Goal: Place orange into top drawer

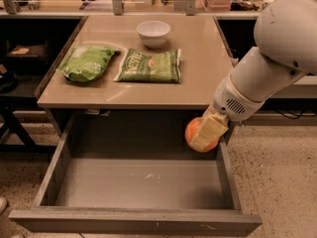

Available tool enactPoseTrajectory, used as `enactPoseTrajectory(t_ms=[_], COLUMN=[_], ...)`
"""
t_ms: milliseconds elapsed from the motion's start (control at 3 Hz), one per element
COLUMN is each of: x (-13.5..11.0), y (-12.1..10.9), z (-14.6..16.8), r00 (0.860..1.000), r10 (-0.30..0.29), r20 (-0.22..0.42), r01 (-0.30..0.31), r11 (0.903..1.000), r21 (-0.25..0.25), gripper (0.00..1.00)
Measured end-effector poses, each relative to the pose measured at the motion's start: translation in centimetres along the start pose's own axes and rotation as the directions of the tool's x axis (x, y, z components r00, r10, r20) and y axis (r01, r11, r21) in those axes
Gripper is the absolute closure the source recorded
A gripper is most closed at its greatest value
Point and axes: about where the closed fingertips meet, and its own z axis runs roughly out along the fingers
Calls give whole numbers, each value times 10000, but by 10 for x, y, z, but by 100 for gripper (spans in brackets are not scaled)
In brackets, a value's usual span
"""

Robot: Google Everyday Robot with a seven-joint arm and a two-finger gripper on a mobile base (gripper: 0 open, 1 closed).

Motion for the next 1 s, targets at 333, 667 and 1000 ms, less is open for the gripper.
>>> enactPoseTrajectory(t_ms=[333,667,1000], x=[-5,-20,-30], y=[20,38,53], z=[36,97,144], r00=[9995,9977,9952], r10=[54,62,141], r20=[307,668,967], r01=[-35,26,62], r11=[9982,9913,9784], r21=[-603,-1315,-2066], gripper=[100,100,100])
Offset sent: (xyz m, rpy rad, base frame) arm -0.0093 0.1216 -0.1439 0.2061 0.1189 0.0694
